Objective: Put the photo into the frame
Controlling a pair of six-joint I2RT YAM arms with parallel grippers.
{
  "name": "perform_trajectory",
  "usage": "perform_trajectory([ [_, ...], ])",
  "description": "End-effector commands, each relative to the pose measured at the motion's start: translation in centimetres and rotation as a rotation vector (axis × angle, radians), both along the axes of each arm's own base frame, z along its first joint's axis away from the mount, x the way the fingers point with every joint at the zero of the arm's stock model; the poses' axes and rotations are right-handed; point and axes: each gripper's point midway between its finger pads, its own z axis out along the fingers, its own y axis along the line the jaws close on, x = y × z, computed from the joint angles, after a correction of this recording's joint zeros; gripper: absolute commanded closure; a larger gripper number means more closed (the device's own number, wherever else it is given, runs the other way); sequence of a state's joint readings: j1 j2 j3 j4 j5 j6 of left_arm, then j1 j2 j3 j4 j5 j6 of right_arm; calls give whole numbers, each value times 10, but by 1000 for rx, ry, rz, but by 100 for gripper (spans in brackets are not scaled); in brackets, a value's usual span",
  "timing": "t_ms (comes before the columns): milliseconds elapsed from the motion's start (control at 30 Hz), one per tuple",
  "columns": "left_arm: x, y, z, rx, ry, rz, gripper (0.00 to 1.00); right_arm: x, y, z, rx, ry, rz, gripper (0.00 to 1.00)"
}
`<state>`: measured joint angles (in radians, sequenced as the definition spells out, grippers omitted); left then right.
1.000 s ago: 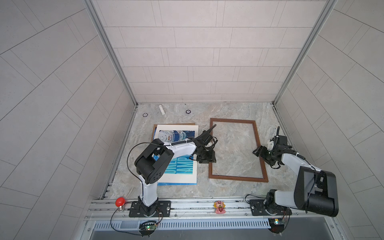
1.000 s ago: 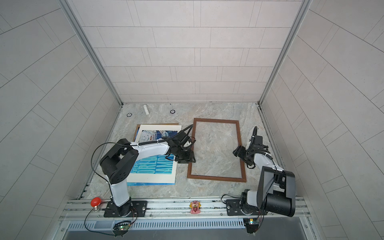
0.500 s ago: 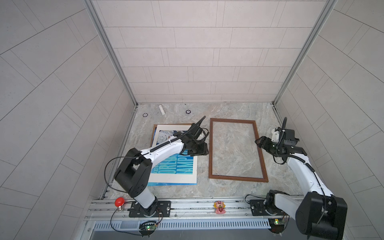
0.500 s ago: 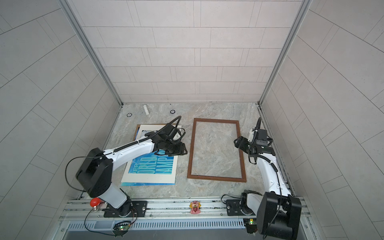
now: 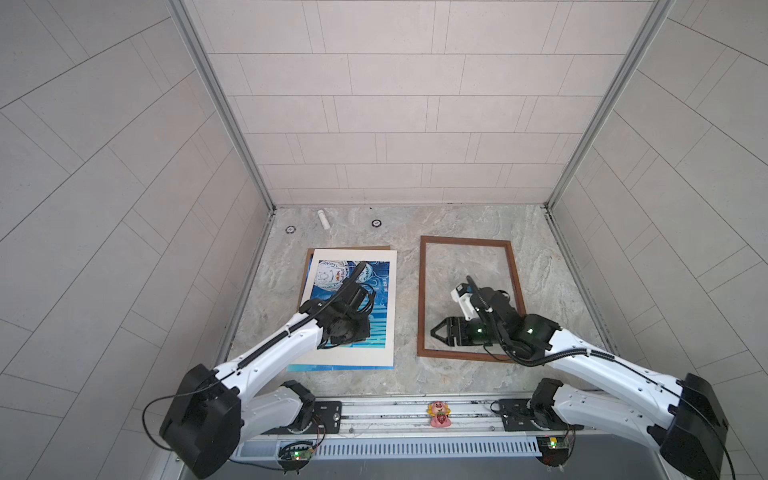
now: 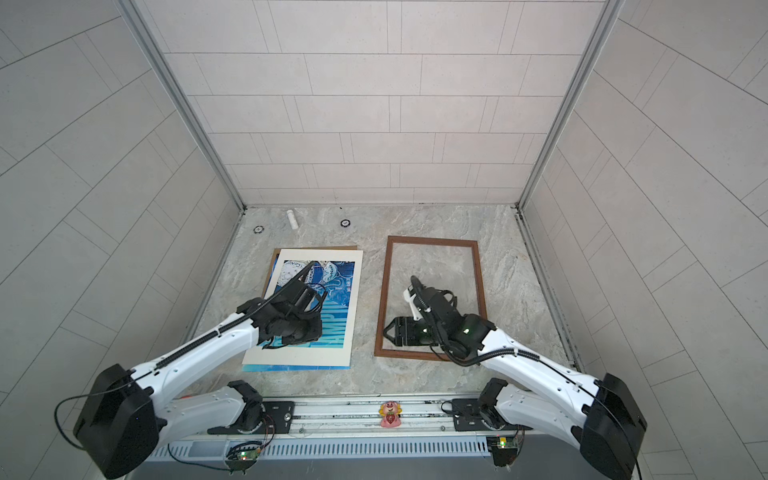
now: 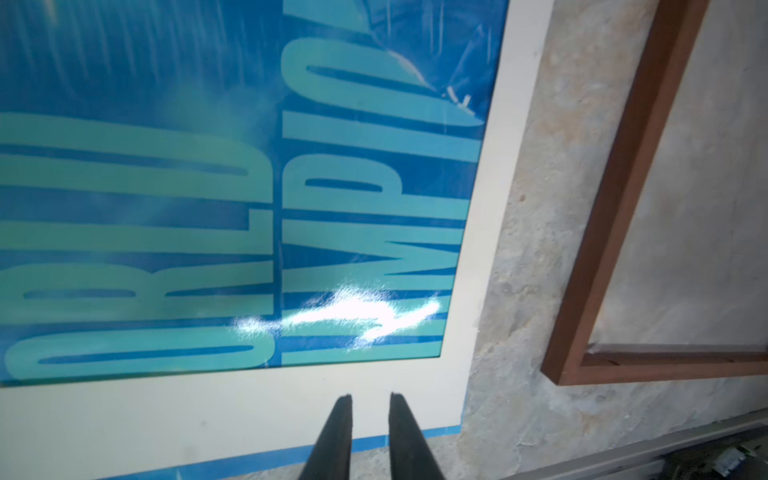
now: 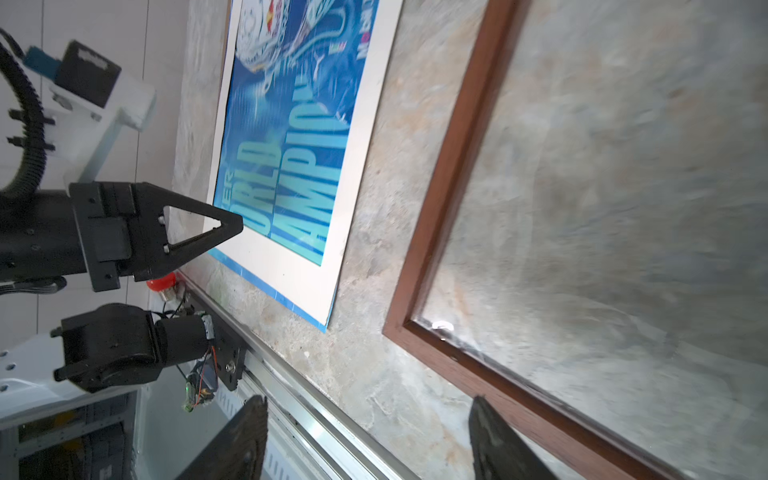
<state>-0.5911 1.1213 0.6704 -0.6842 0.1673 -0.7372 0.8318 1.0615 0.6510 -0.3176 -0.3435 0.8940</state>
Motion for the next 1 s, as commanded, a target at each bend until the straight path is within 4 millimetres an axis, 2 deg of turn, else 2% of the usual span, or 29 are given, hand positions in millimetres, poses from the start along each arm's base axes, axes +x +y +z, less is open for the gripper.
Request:
perform_trajectory([
  [0,-9,10,-7,21,6,78,80,12,39,6,78,-5,-44,29],
  [133,-18,11,-21,28,37,72,83,17,73,-8,76,18,2,31],
  [433,-29,16,-41,39,67,70,89,40,104,-42,13,33,35,29],
  [733,-37,19,-49,37,84,75,92,59,112,-73,-20,73,5,29],
  [967,-41,13,-60,6,118,67,95,70,113,-85,-4,106,-8,29],
])
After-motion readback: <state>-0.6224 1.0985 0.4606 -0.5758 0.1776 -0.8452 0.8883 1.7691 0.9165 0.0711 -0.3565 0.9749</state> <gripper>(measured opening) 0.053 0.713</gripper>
